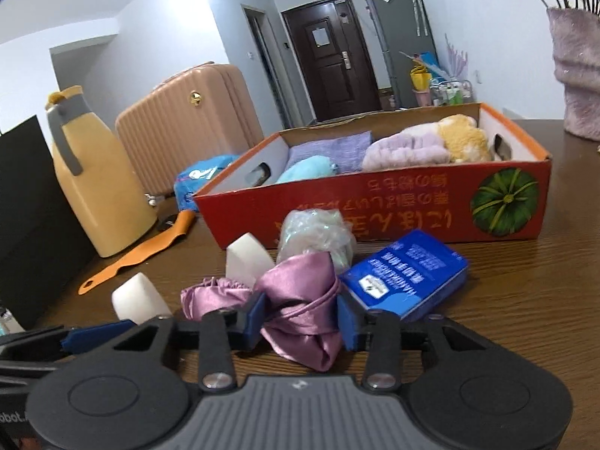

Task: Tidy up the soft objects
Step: 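Move the open left tool back to the pink satin bow, then close the left tool on the pink satin bow scrunchie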

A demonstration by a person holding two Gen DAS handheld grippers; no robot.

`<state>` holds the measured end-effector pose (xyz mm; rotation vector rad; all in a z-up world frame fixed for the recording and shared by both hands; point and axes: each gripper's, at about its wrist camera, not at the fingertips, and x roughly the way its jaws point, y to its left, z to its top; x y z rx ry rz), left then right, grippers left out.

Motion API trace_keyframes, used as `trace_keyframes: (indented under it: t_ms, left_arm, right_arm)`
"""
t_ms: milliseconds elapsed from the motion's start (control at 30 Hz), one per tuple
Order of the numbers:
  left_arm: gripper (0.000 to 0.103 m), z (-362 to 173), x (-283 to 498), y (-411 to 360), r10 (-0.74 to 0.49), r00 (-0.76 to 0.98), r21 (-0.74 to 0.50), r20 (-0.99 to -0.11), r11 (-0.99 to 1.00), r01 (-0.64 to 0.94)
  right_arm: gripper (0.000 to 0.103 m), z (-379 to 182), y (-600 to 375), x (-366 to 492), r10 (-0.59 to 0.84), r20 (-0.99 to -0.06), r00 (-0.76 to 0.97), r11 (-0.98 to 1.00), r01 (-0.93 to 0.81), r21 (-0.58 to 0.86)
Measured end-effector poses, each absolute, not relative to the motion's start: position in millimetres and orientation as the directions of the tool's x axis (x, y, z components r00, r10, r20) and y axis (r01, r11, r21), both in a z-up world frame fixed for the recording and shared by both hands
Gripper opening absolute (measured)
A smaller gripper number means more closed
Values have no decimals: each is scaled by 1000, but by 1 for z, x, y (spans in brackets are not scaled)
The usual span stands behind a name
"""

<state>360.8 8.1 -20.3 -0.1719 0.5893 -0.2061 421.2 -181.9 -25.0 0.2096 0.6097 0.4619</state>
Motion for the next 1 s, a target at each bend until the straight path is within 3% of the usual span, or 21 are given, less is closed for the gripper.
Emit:
trace_keyframes:
  t_ms: [133, 467, 500, 533, 633, 733, 800, 1000]
  left_arm:
    - [63, -19, 346, 5, -256, 802, -227, -540, 962, 154]
    - [63, -14, 324, -46, -371, 765, -188, -527, 928, 321]
    - [50, -16, 327, -51, -383, 753, -189, -534, 923, 336]
    - [30, -19, 330, -56, -392, 734, -185, -555, 918, 351]
    - [23, -22, 330, -61, -375, 734, -172, -567, 925, 339]
    - [23, -8, 322, -45, -384, 782, -218, -492, 923, 317]
    - [24, 1, 323, -30, -323, 831, -219, -453, 944, 248]
    - [35, -26, 365, -17, -172, 819, -114, -548, 985, 131]
  right_arm:
    - [12, -20, -194, 395, 521, -504, 689, 854, -406, 326]
    - [11, -21, -247, 295, 553, -498, 668, 830, -389, 400]
    - [11, -21, -249, 290, 554, -495, 669, 829, -391, 398]
    - [11, -21, -251, 287, 552, -494, 672, 830, -386, 403]
    - [11, -20, -253, 285, 529, -495, 689, 845, -376, 381]
    - [11, -21, -254, 287, 520, -498, 694, 851, -369, 374]
    - [11, -22, -255, 288, 526, -495, 692, 847, -371, 381]
    - [11, -24, -249, 294, 541, -487, 685, 837, -383, 391]
